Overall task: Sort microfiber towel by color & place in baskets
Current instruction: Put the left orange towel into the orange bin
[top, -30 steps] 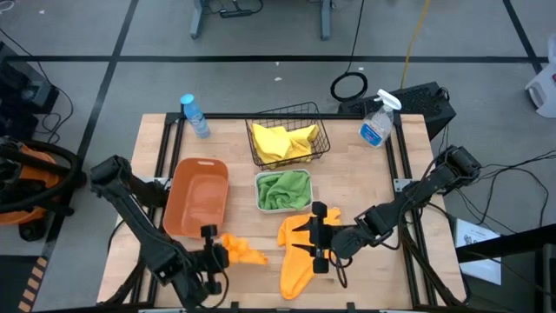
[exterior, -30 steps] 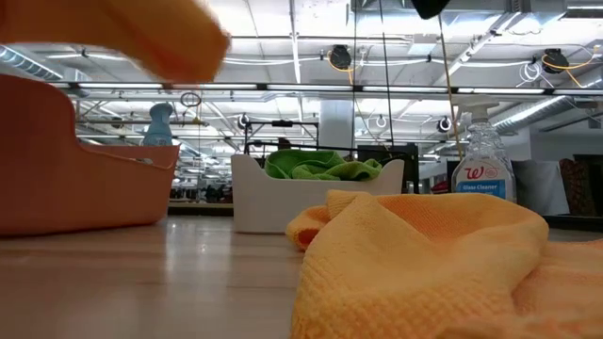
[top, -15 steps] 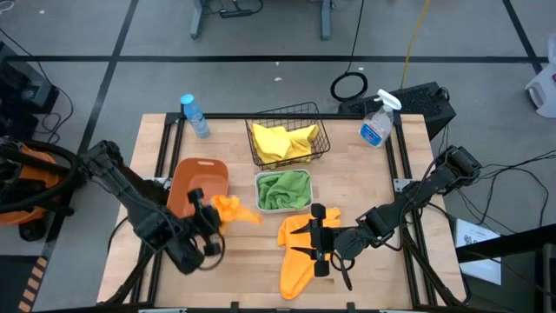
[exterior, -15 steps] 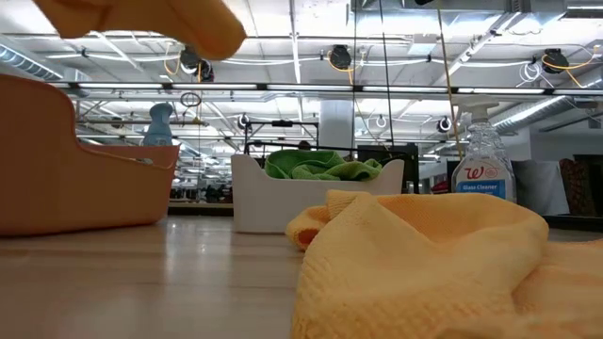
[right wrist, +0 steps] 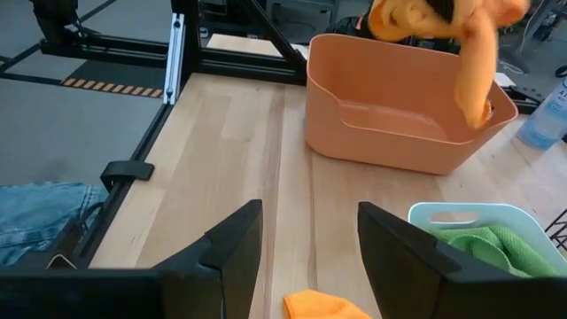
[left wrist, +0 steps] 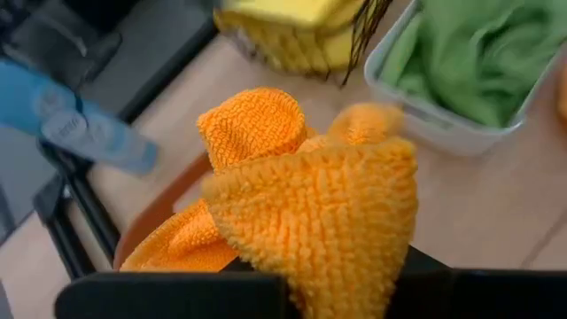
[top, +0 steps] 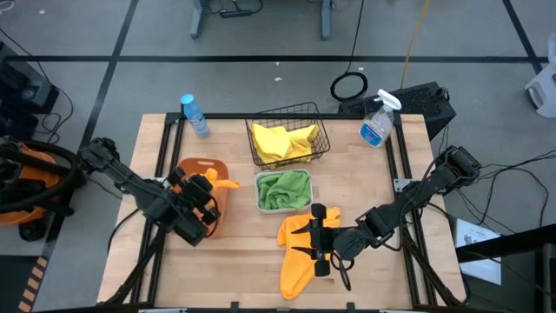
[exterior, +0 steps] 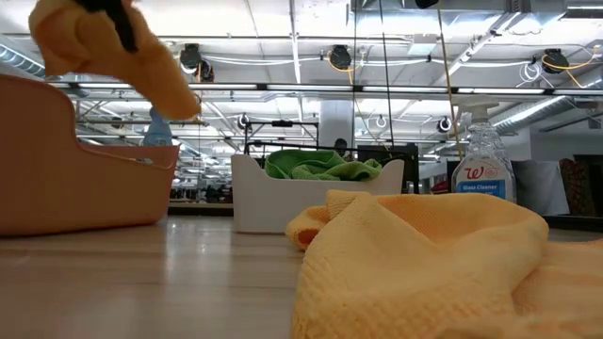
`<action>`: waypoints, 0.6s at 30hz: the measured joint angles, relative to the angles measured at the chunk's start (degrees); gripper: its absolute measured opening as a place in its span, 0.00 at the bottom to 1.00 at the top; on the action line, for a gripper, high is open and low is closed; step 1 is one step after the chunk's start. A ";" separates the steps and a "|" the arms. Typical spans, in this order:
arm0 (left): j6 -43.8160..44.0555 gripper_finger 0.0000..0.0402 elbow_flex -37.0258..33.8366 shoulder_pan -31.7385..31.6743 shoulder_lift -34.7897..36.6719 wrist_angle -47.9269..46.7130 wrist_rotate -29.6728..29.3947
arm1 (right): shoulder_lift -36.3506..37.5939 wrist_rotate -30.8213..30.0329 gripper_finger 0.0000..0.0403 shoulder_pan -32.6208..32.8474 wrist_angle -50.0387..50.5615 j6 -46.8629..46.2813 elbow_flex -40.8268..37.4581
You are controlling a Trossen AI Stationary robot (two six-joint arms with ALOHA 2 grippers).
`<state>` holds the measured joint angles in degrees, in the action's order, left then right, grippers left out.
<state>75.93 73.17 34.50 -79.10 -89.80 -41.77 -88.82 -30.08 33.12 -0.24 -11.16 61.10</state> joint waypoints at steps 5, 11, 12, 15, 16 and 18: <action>7.11 0.10 -6.36 -2.24 0.53 -0.22 5.64 | 0.01 0.09 0.44 0.49 1.46 -0.37 0.00; 9.27 0.10 -14.82 -5.23 0.40 0.37 11.08 | 0.02 0.15 0.44 1.62 3.08 -1.97 0.00; 9.25 0.10 -15.83 -5.62 0.36 1.21 11.30 | 0.02 0.16 0.44 1.83 3.32 -2.32 0.00; 8.28 0.11 -17.88 -6.82 0.41 5.24 12.01 | 0.04 0.14 0.44 2.20 5.80 -4.44 0.00; 7.07 0.11 -18.55 -7.20 0.41 7.42 12.84 | 0.04 0.16 0.44 2.25 7.30 -5.47 0.00; 5.93 0.12 -20.01 -8.06 0.41 10.53 14.57 | 0.04 0.39 0.44 2.25 10.16 -7.77 0.00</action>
<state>81.86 53.16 26.44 -78.70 -79.27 -27.19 -88.77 -29.69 35.38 9.93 -18.93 61.10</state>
